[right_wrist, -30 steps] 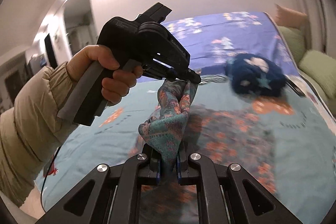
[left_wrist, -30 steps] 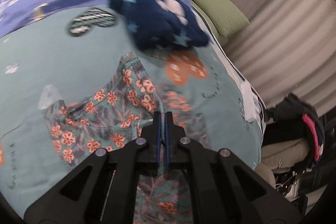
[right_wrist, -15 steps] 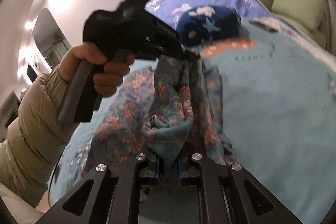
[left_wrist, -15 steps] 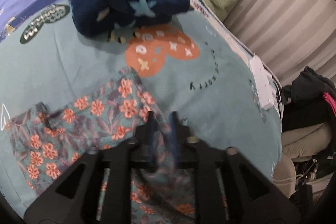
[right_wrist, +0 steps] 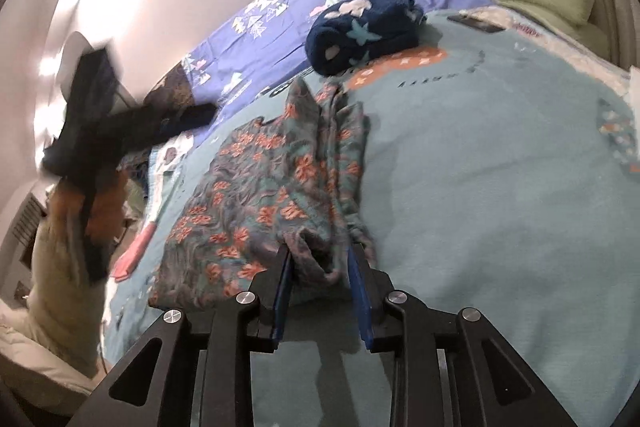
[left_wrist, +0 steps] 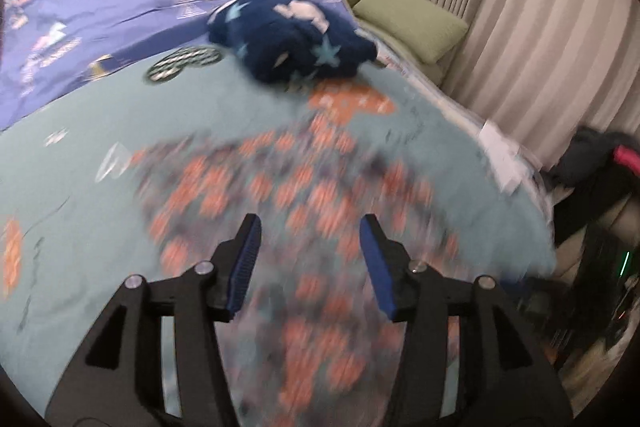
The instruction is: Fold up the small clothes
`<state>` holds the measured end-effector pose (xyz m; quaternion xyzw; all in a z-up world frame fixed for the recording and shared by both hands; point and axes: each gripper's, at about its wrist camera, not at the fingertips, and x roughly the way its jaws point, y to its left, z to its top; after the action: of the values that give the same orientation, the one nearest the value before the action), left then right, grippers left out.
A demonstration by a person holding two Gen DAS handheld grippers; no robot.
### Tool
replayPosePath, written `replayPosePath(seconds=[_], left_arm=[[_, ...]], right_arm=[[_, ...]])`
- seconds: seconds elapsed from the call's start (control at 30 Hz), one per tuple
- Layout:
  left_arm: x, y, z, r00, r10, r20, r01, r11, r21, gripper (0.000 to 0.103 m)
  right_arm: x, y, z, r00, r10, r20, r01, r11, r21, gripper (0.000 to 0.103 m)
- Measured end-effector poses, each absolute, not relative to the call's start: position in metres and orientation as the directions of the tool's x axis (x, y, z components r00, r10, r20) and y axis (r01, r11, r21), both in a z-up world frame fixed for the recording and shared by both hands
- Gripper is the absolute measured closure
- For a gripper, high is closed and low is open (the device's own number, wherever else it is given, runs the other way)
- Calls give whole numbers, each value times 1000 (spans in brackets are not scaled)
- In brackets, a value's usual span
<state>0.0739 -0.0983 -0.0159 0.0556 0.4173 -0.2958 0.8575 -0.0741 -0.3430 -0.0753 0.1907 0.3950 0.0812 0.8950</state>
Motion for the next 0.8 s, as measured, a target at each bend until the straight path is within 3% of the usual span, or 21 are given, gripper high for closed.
replayPosePath(seconds=[0.1,0.17,0.3,0.4,0.47,0.57,0.8], left_arm=[[35,-80,-26,500,-402,-767,566,822,-63,48],[17,-70,-35,499,-382,-778,564,825,-44,41],[9,-68,-63,476,-322,-818,537,843,-19,40],[15,-65,-84,433,-289,-854,474,879,-57,40],[16,-62,-87,431,-301,-851,448,890,-88,40],[15,-64,-85,445,-294,-846,459,886,-66,40],[15,-62,-86,444,-305,-843,460,884,-78,39]], right_arm=[[-75,-341,-64,687,262,-678,-10,936,352,75],[-71,-336,-58,689,249,-680,-31,949,315,75],[-62,-330,-54,682,274,-679,-62,946,319,74],[-51,-326,-70,620,196,-760,-8,970,243,74],[-47,-330,-84,563,165,-810,31,975,220,69],[-48,-338,-73,579,194,-792,33,965,260,69],[-12,-324,-30,658,154,-737,-50,986,162,60]])
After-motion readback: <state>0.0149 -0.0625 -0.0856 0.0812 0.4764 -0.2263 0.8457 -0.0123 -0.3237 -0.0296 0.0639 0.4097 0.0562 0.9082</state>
